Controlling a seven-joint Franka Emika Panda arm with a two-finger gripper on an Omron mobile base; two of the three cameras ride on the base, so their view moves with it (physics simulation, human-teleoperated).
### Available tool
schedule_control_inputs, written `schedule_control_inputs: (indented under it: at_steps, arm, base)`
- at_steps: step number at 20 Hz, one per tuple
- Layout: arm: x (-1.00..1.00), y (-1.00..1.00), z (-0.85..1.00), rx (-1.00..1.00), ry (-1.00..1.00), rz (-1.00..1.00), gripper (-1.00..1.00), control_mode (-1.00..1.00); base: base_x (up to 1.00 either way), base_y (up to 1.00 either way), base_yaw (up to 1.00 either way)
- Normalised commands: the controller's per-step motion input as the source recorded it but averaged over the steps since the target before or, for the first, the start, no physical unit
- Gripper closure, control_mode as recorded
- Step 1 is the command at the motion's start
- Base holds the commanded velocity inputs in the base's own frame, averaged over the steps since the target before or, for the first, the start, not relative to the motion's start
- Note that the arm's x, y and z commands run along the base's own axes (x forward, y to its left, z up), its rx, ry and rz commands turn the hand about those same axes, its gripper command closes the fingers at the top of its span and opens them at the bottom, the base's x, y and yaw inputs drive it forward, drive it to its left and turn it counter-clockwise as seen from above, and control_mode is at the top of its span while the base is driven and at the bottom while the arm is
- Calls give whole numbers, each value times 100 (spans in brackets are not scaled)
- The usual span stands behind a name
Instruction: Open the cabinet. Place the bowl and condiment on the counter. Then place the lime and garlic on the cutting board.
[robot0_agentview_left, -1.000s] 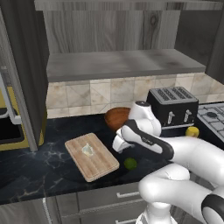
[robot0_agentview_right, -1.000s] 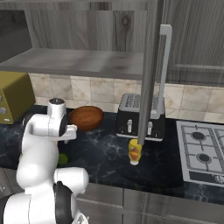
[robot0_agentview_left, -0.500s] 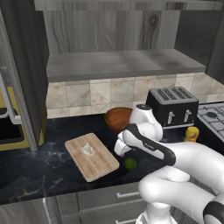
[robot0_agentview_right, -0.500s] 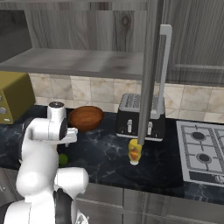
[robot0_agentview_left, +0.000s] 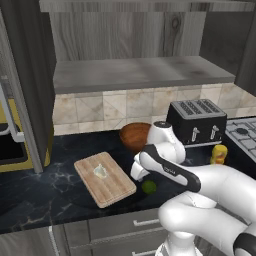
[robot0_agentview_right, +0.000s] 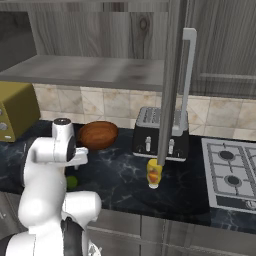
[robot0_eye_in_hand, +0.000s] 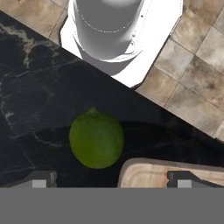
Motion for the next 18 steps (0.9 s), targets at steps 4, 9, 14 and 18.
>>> schedule_control_inputs:
  at_steps: [4,9,14,18]
  arm:
    - [-8,0,-2,-4,0,0,-100,-100]
    - [-2,0,-9,-5,0,0,-100,-100]
    - [0,-2,-17,-3,0,2,-100,-100]
    - [0,-6,-20,-2,0,3,-100,-100]
  base:
    - [0,0,0]
    - [0,0,0]
    - [0,0,0]
    - [0,0,0]
